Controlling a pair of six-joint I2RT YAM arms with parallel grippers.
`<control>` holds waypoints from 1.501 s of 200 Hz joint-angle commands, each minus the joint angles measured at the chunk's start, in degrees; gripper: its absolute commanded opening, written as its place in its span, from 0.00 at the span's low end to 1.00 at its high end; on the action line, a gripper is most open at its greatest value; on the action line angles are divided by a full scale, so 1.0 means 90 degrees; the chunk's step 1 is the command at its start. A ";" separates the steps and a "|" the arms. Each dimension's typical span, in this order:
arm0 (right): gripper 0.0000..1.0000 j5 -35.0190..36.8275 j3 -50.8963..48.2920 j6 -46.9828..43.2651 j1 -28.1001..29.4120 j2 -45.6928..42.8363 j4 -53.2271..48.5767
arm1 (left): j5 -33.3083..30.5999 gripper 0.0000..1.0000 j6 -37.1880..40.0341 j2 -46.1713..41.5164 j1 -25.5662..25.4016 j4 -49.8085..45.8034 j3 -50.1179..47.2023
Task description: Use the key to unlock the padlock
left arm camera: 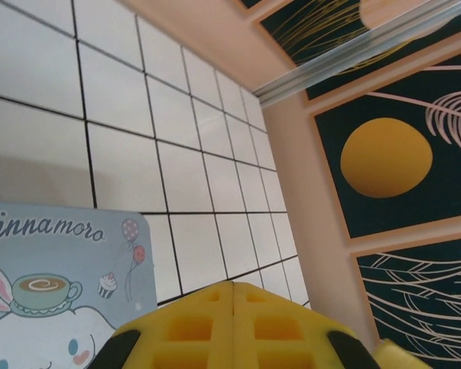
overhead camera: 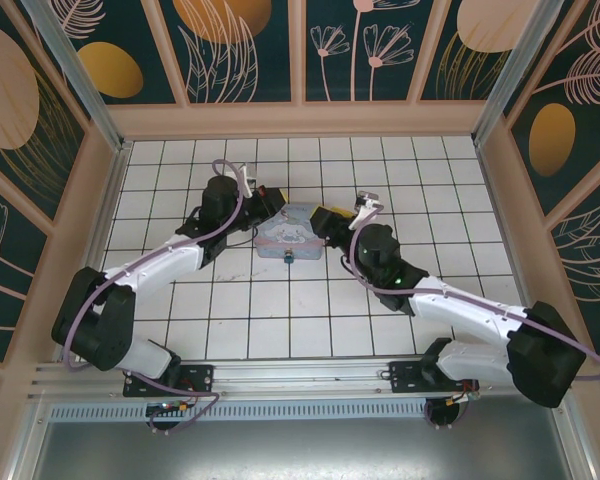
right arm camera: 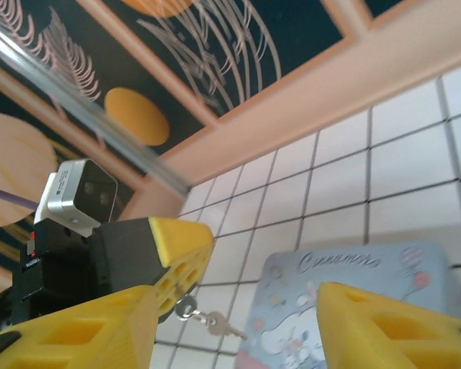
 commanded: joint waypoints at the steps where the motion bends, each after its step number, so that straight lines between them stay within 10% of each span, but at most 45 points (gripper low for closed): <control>1: 0.59 -0.1148 -0.0280 0.1290 -0.0196 0.0255 0.1184 | 0.0201 0.00 0.0251 -0.0182 0.0026 0.1259 -0.0316; 134: 0.58 -0.2278 -0.0480 0.2884 -0.0465 0.2415 0.5287 | 0.0255 0.00 -0.1405 -0.0130 0.0025 0.3477 -0.1160; 300: 0.41 -0.2325 0.0182 0.3064 -0.0125 0.3357 0.5879 | 0.0123 0.00 -0.1519 0.0000 0.0028 0.3464 -0.1178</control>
